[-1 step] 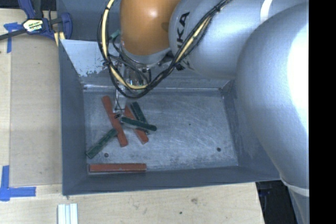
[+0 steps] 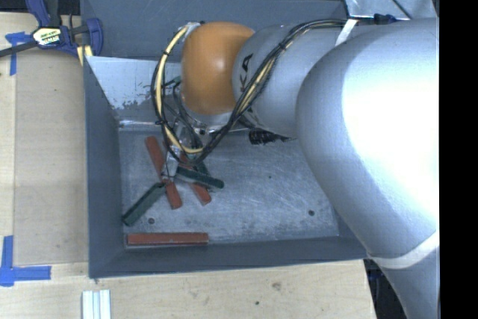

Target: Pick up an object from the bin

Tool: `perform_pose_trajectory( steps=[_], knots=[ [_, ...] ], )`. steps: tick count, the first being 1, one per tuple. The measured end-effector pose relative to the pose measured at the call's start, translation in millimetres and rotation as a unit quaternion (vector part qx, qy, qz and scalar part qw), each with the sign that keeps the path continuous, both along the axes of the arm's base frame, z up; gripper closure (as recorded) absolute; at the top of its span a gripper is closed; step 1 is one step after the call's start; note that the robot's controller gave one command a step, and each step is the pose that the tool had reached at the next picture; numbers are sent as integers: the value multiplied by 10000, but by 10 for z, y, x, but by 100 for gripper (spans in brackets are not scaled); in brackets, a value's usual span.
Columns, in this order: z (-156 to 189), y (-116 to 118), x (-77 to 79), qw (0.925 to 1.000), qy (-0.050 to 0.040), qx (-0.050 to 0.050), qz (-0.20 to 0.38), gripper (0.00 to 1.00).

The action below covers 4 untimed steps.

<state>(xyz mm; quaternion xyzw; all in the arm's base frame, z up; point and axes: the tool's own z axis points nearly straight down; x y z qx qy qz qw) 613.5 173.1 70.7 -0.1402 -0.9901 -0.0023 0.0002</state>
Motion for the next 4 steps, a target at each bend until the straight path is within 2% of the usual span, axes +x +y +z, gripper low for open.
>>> perform_pose_trajectory(
  steps=[1,2,3,4],
  knots=[
    [295,-261,-309,9953,1,-22,-971,0],
    [294,-381,-276,9828,-14,-18,-1849,0],
    [5,-172,-384,9453,18,-22,-3261,0],
    [15,-176,-377,9456,9,-22,-3252,0]
  ],
)
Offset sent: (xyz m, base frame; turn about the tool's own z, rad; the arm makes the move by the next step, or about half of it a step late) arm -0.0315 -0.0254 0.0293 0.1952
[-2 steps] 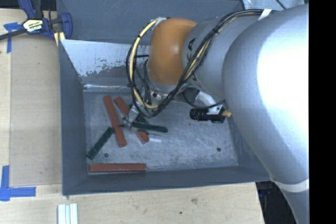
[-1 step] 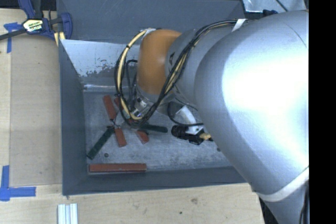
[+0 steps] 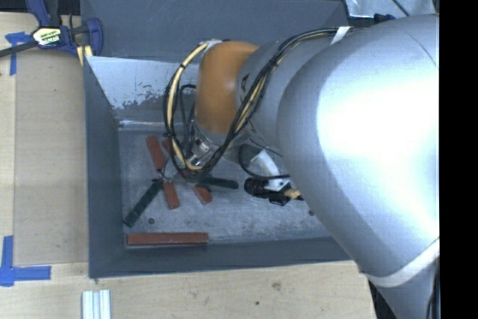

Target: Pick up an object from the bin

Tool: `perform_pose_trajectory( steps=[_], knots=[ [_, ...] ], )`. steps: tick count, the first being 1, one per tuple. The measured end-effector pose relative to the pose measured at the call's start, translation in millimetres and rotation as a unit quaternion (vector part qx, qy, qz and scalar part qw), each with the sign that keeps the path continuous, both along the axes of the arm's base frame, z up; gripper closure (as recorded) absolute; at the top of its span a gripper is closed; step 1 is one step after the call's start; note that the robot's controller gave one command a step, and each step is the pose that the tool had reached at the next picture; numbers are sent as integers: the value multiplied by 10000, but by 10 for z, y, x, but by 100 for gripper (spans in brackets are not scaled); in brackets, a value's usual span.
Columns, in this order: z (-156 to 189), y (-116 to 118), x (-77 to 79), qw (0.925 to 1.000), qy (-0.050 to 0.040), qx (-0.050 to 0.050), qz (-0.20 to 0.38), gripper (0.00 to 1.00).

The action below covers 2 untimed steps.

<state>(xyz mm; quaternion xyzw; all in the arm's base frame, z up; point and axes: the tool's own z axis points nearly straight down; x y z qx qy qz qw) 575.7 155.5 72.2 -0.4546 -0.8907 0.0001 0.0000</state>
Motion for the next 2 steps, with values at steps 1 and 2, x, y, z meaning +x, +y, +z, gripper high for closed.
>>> perform_pose_trajectory(
  steps=[1,2],
  knots=[
    [26,-5,28,10000,-45,2,-4,100],
    [995,-8,50,10000,-43,11,11,100]
  ],
)
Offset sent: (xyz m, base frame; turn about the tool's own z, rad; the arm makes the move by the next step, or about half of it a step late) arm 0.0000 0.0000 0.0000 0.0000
